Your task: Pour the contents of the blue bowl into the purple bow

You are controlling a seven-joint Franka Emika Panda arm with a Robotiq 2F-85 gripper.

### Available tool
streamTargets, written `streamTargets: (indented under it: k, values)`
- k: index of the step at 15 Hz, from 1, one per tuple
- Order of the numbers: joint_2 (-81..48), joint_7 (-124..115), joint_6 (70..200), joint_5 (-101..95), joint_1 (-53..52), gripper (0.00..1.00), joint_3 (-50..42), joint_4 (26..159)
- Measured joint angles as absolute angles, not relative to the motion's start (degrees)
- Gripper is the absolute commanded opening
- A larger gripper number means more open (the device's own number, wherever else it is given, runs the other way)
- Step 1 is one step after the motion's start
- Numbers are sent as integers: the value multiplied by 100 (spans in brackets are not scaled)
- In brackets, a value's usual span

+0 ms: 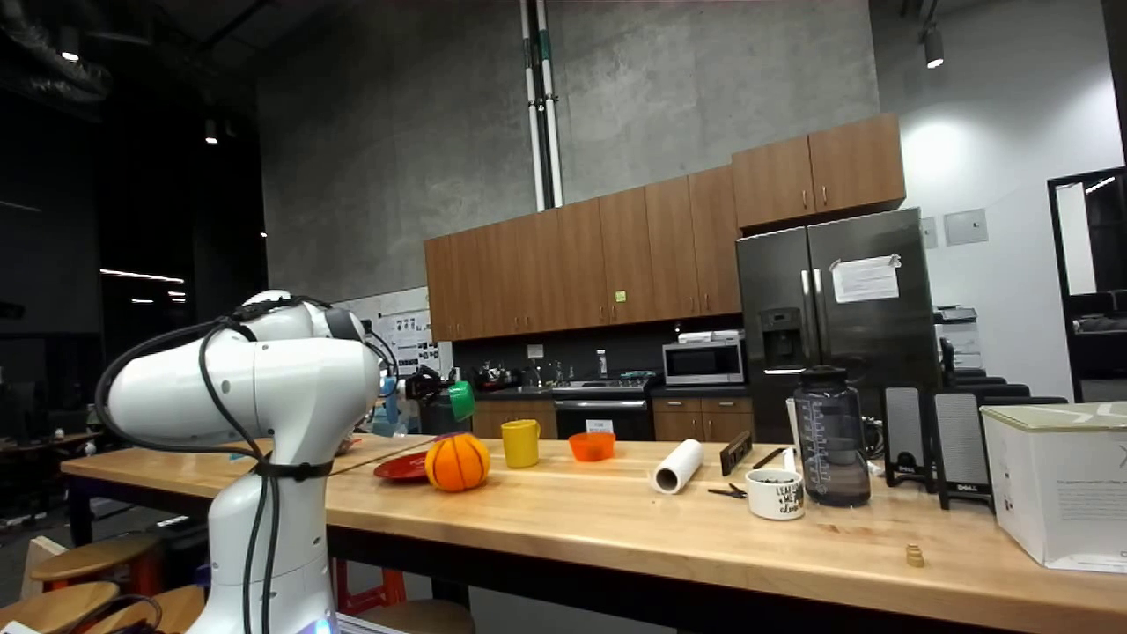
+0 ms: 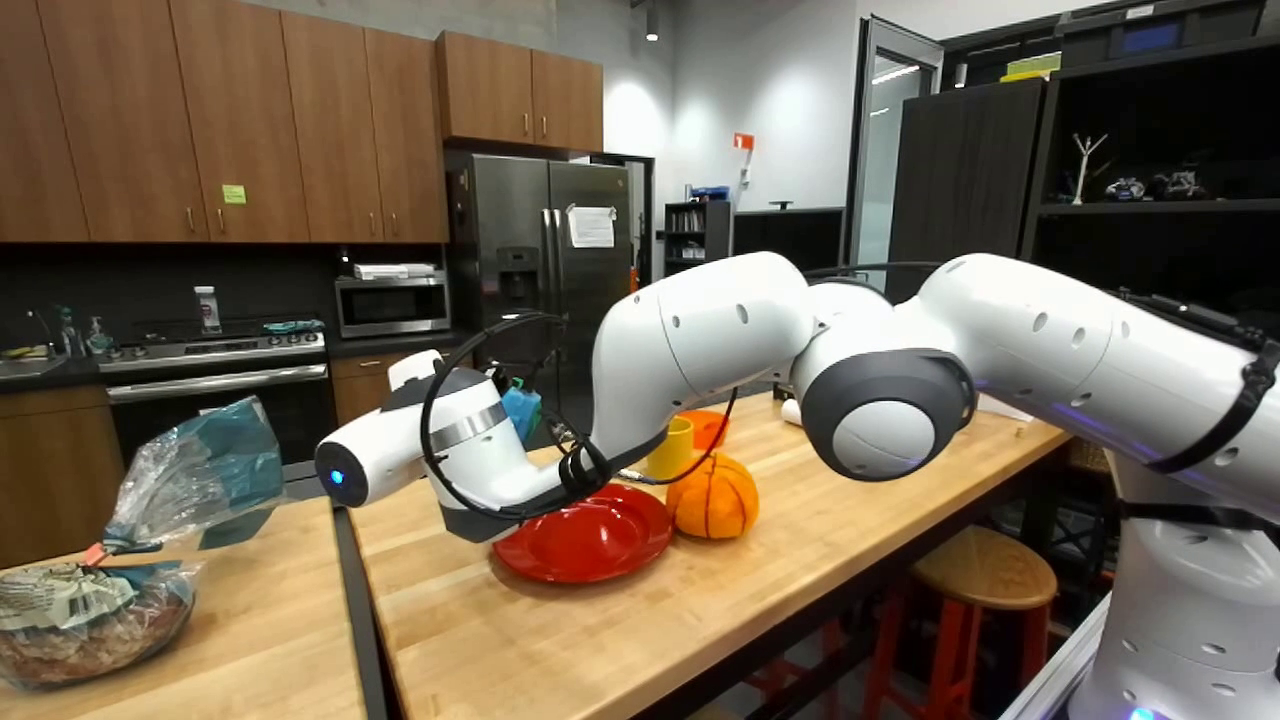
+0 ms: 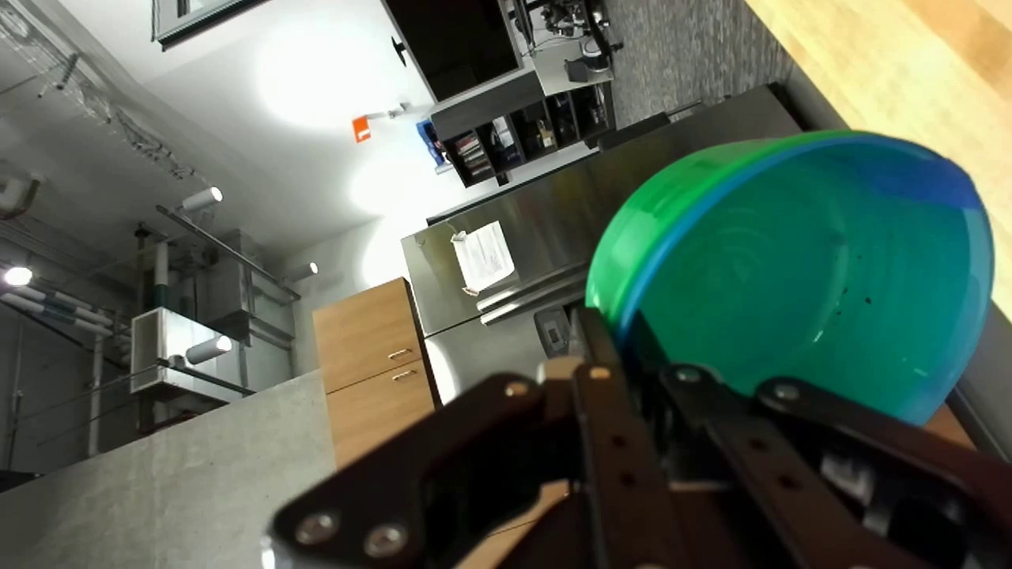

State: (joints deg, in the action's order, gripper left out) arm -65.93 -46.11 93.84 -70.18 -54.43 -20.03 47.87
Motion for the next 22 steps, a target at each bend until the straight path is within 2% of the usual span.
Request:
streamTargets:
  k: [6, 11, 22]
  values:
    - [-6480, -4636, 9410, -7048, -5412, 2, -2005, 4806]
    - [-5817, -4229, 9945, -6773, -5202, 2, -1884, 4943]
    - [-4466, -2084, 11009, -4590, -3648, 2, -1005, 5477]
